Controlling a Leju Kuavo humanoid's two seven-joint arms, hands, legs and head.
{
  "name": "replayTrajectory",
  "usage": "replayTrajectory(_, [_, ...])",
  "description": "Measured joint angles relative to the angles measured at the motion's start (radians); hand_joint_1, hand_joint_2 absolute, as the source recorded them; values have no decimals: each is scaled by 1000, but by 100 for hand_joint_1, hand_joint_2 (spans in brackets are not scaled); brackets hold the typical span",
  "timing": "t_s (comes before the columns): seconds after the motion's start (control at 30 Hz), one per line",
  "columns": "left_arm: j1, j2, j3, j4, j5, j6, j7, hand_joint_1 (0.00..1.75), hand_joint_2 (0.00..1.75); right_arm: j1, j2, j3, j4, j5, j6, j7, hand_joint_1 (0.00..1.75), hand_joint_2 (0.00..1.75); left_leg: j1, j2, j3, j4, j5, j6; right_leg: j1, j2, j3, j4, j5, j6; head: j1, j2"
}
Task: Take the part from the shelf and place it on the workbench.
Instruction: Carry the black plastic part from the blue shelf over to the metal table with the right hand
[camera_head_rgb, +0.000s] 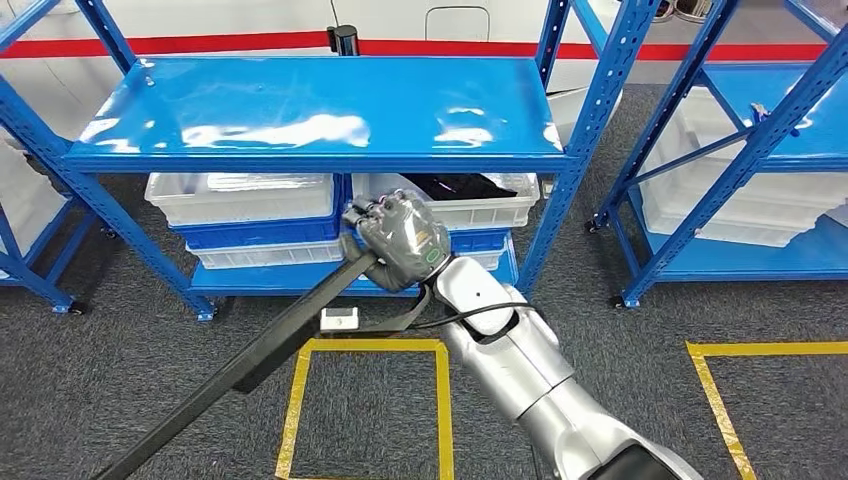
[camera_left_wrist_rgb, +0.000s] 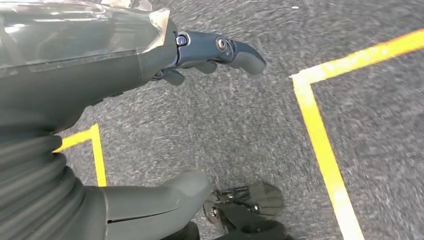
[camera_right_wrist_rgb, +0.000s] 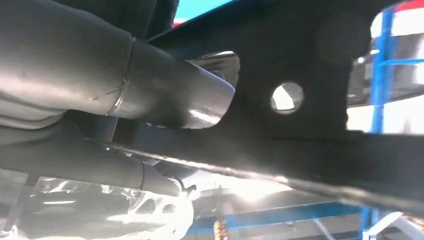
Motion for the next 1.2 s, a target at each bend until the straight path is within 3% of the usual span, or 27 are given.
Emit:
replayTrajectory(0.07, [0, 0, 0, 0, -1, -1, 0, 0, 175, -19, -20, -30, 17, 14, -3, 4, 175, 0, -2, 3, -22, -4, 22, 19, -1, 2, -42, 95, -69, -9, 4, 0])
replayTrajectory(0.13, [3, 0, 1, 0, -1, -1, -1, 0, 175, -31, -40, -55, 34, 22, -4, 6, 175, 0, -4, 3, -50, -3, 43, 24, -2, 2, -83, 228, -135, -12, 8, 0])
replayTrajectory(0.17, [5, 0, 1, 0, -1, -1, -2, 0, 175, -34, -49, -65, 42, 25, -4, 6, 175, 0, -5, 4, -64, -3, 54, 24, -3, 2, -87, 267, -145, -6, 9, 0])
replayTrajectory(0.2, [6, 0, 2, 0, -1, -1, -4, 0, 175, -37, -57, -74, 48, 27, -4, 7, 175, 0, -5, 4, -78, -2, 64, 23, -3, 2, -73, 270, -136, 4, 9, 0])
replayTrajectory(0.27, [8, 0, 3, 0, -1, -1, -6, 0, 175, -45, -68, -89, 57, 29, -4, 7, 175, 0, -6, 4, -101, 2, 82, 17, -3, 2, 11, 168, -96, 18, 10, 0])
replayTrajectory(0.33, [9, 0, 3, 0, -1, -1, -8, 0, 175, -57, -74, -99, 62, 31, -4, 8, 175, 0, -8, 5, -118, 7, 96, 7, 2, 3, 107, 26, -87, 11, 10, 0])
replayTrajectory(0.4, [9, 0, 3, 0, -1, -2, -11, 0, 175, -64, -81, -109, 66, 32, -6, 11, 175, 0, -9, 5, -125, 11, 109, -4, 7, 5, 134, -31, -94, -1, 11, 0])
replayTrajectory(0.47, [11, 2, 3, 0, -2, -4, -13, 0, 175, -64, -89, -116, 71, 32, -9, 14, 175, 0, -6, 4, -134, 16, 113, -11, -3, 5, 120, -29, -84, -11, 14, 0])
replayTrajectory(0.5, [13, 3, 3, 0, -3, -5, -13, 0, 175, -63, -93, -118, 73, 33, -10, 15, 175, 0, -4, 3, -143, 27, 97, -16, -8, 3, 115, -27, -77, -18, 13, 0])
replayTrajectory(0.6, [17, 5, 3, 0, -10, -7, -13, 0, 175, -58, -101, -123, 74, 35, -12, 15, 175, 0, 2, 0, -186, 149, -24, -31, -8, 2, 91, -24, -51, -35, 8, 0])
replayTrajectory(0.63, [17, 5, 3, 0, -13, -7, -13, 0, 175, -54, -103, -126, 74, 35, -12, 15, 175, 0, 2, 0, -200, 206, -56, -34, -7, 2, 80, -21, -44, -36, 8, 0])
replayTrajectory(0.67, [17, 6, 3, 0, -14, -7, -12, 0, 175, -49, -107, -129, 74, 35, -12, 15, 175, 0, 3, 0, -205, 247, -68, -36, -6, 2, 70, -17, -39, -35, 7, 0])
replayTrajectory(0.7, [17, 6, 3, 0, -15, -7, -11, 0, 175, -45, -110, -132, 74, 36, -12, 15, 175, 0, 4, 0, -195, 258, -63, -37, -6, 2, 58, -11, -35, -34, 7, 0])
replayTrajectory(0.73, [17, 7, 3, 0, -17, -7, -10, 0, 175, -41, -113, -134, 74, 36, -12, 15, 175, 0, 6, 1, -164, 229, -44, -37, -7, 2, 48, -4, -33, -32, 7, 0])
replayTrajectory(0.8, [15, 7, 3, 0, -19, -7, -9, 0, 175, -36, -118, -139, 72, 37, -13, 16, 175, 0, 6, -1, -84, 121, -21, -35, -7, 2, 31, 9, -30, -26, 7, 0])
replayTrajectory(0.87, [14, 7, 3, 0, -21, -6, -8, 0, 175, -34, -121, -142, 69, 37, -15, 17, 175, 0, 0, -7, -48, 61, -15, -27, -5, 2, 24, 14, -24, -16, 8, 0])
replayTrajectory(1.0, [11, 4, 3, 0, -24, -5, -3, 0, 175, -29, -129, -148, 65, 43, -20, 22, 175, 0, -6, -7, -57, 46, 11, 3, -2, 4, 14, 19, -20, 8, 8, 0])
replayTrajectory(1.03, [10, 3, 3, 0, -26, -5, -1, 0, 175, -26, -132, -151, 64, 46, -22, 24, 175, 0, -5, -5, -60, 40, 20, 14, -2, 4, 2, 42, -39, 7, 9, 0])
replayTrajectory(1.1, [7, 1, 3, 0, -31, -5, 3, 0, 175, -18, -139, -157, 63, 49, -25, 25, 175, 0, -6, -4, -76, 33, 39, 27, -3, 5, -42, 151, -111, -2, 12, 0])
replayTrajectory(1.17, [6, 1, 3, 0, -34, -6, 5, 0, 175, -8, -144, -160, 63, 51, -27, 26, 175, 0, -7, -4, -99, 33, 56, 30, -3, 5, -83, 279, -171, -4, 14, 0])
replayTrajectory(1.2, [6, 1, 3, 0, -34, -7, 5, 0, 175, -2, -146, -160, 63, 52, -28, 27, 175, 0, -9, -4, -111, 34, 65, 30, -3, 5, -81, 302, -176, 1, 14, 0])
